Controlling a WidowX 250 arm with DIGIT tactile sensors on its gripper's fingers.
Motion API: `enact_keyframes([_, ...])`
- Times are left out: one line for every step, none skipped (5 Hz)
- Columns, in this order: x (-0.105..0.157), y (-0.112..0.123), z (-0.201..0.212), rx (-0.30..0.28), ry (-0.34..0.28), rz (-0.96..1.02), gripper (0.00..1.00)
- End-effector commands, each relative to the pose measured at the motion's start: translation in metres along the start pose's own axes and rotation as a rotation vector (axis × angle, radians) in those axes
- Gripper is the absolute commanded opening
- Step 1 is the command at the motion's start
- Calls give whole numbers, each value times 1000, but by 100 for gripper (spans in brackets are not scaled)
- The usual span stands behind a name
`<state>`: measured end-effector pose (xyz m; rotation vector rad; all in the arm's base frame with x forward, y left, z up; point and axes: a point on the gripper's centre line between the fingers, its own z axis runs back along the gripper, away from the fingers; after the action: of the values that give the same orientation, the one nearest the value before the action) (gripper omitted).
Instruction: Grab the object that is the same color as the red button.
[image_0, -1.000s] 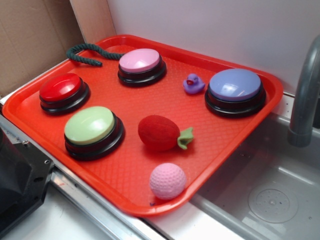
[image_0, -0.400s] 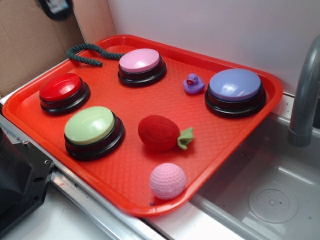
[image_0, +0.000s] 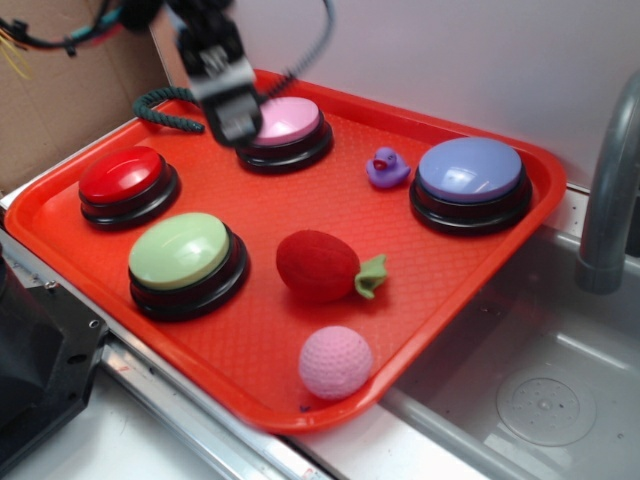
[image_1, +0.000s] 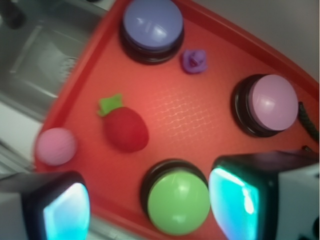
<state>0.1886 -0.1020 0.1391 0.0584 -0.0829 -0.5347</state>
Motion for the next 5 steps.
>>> enact_keyframes([17,-10,-48,4,5,-47,100])
enact_keyframes([19,-15,-74,-39,60,-92,100])
enact_keyframes([14,-22,-92,-100,121,-154,100])
enact_keyframes([8,-26,-102,-152,154,-186,100])
enact_keyframes([3,-26,-112,-170,168,-131,0])
